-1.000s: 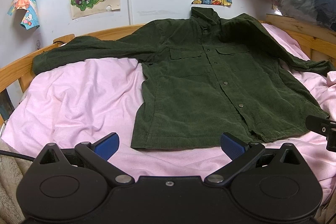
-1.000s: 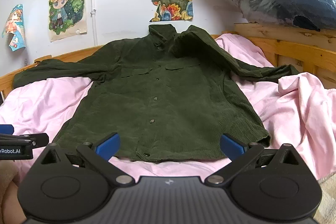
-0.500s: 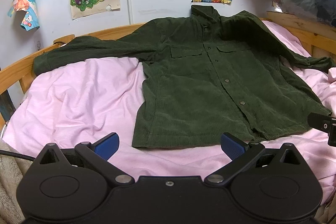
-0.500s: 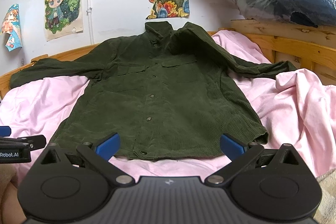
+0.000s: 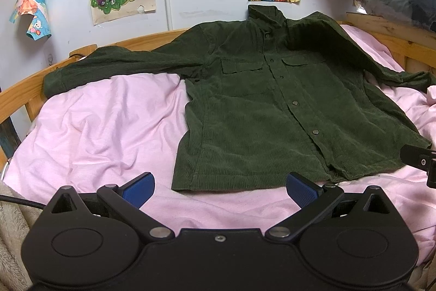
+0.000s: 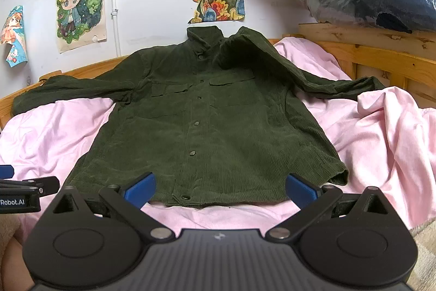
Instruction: Fold large clothes
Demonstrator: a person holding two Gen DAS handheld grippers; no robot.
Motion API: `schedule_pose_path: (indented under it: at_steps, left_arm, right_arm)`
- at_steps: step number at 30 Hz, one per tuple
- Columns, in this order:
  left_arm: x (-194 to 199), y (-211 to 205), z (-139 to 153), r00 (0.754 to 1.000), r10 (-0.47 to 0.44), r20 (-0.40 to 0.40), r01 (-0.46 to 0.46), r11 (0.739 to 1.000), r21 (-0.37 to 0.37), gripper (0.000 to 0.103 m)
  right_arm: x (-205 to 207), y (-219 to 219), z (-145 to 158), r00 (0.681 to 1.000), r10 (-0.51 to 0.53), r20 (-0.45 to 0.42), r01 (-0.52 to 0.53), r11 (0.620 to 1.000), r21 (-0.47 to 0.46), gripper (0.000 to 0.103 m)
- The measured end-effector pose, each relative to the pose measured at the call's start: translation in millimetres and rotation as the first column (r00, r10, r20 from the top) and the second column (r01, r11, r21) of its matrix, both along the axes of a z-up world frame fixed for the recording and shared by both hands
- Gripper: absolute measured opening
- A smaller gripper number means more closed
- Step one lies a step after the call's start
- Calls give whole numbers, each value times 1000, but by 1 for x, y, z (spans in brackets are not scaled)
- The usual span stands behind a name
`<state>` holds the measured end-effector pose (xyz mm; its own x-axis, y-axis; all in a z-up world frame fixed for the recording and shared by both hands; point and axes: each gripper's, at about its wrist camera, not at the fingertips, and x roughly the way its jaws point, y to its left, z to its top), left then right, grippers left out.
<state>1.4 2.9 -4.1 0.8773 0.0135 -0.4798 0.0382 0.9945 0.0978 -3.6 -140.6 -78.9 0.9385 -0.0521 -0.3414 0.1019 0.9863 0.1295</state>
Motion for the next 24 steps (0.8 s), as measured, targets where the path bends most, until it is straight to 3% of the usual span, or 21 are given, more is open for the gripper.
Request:
schedule_pose_path:
  at_steps: [18, 24]
  left_arm:
    - [2, 2, 1, 1000, 11, -25, -11, 1000, -1, 102]
    - [8, 0, 0, 998, 23, -61, -23, 1000, 13, 102]
  right_arm:
    - [3, 1, 0, 1000, -5, -25, 5, 1000, 1, 103]
    - [6, -7, 6, 999, -24, -48, 26, 998, 49, 103]
